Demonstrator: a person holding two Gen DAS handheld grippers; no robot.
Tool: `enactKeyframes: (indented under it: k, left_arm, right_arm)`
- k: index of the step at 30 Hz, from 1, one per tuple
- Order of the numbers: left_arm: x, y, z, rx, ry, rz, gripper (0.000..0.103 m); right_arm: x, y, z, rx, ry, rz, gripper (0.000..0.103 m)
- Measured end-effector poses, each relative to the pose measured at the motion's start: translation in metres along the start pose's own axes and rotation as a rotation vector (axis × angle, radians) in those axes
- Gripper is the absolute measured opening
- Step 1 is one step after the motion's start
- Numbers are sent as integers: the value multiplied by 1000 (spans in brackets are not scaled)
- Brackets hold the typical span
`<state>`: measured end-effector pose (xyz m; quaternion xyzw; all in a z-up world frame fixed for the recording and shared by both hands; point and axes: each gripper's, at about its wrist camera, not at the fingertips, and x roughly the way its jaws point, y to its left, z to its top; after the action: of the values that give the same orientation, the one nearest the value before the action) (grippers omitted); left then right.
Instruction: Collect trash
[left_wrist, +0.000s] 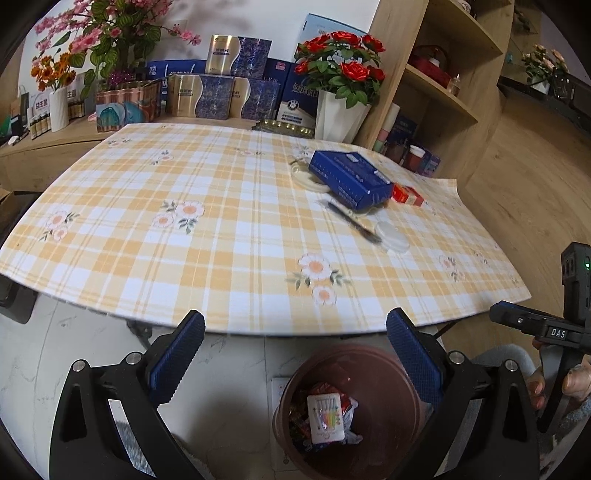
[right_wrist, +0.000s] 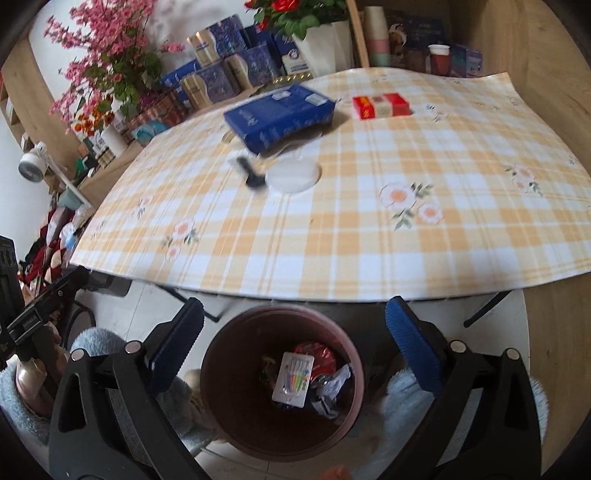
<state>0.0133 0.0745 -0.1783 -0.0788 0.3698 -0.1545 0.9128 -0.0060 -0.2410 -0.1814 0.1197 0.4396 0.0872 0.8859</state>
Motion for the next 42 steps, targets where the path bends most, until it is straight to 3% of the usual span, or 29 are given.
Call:
enactKeyframes:
  k: [3,13,21,28,36,42]
  left_arm:
    - [4,-4,10,4,-12,-5,96]
    - [8,-26,41,48,-89,-65,96]
    - [19,-37,53,86,-83,-64,96]
    - [29,-32,58,87,-57,-58,96]
    - [51,-19,57,44,6,-29,96]
    - [61,-11,59,11,29,-23,96]
  right_arm:
    - [-3,-4,8,-2,-7,-29,97]
    - [-12,-16,23,-24,-71,2,97]
    - [-5,-18,36,-82,-114,-27,97]
    - [27,-15,58,-115,-40,-63,97]
    - [85,-6,87,-156,8,-41,97]
    - [129,4,105,-117,48,24,97]
